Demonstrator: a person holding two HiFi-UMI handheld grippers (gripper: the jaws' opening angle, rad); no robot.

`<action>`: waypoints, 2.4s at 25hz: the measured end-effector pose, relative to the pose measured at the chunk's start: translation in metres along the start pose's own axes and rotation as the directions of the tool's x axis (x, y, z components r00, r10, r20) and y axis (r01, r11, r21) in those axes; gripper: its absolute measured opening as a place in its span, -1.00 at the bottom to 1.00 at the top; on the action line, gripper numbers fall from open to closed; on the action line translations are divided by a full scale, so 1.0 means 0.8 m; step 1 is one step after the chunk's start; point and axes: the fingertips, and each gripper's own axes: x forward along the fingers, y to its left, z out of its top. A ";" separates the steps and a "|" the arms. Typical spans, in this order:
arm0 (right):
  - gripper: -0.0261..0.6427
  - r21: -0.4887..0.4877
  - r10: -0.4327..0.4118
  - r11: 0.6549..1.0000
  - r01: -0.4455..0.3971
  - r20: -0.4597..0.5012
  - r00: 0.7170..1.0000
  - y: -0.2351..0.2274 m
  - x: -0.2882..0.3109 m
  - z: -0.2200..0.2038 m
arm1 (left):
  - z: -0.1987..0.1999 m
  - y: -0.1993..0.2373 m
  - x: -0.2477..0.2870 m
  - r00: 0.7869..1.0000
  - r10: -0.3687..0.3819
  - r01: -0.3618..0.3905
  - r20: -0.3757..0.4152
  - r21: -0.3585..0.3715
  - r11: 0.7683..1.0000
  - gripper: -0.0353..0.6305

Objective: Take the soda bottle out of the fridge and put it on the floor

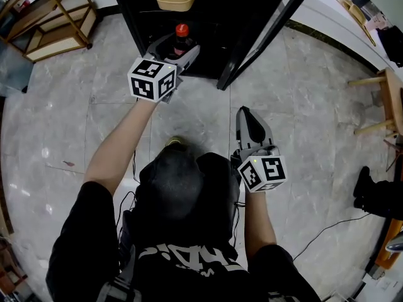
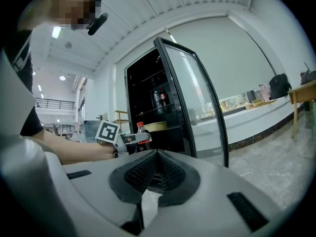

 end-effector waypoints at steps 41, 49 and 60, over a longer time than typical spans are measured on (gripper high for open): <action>-0.86 0.038 -0.055 0.998 0.057 -0.054 0.997 -0.053 0.016 -0.136 | -0.450 -0.019 0.013 0.973 0.046 -0.059 -0.225 -0.050 0.997 0.00; -0.86 0.055 -0.082 0.995 0.084 -0.034 0.996 -0.061 0.012 -0.133 | -0.466 -0.030 0.010 0.972 0.041 -0.053 -0.233 -0.042 0.998 0.01; -0.86 0.065 -0.087 0.994 0.089 -0.034 0.996 -0.059 0.015 -0.139 | -0.471 -0.041 -0.002 0.969 0.036 -0.036 -0.246 0.005 0.999 0.01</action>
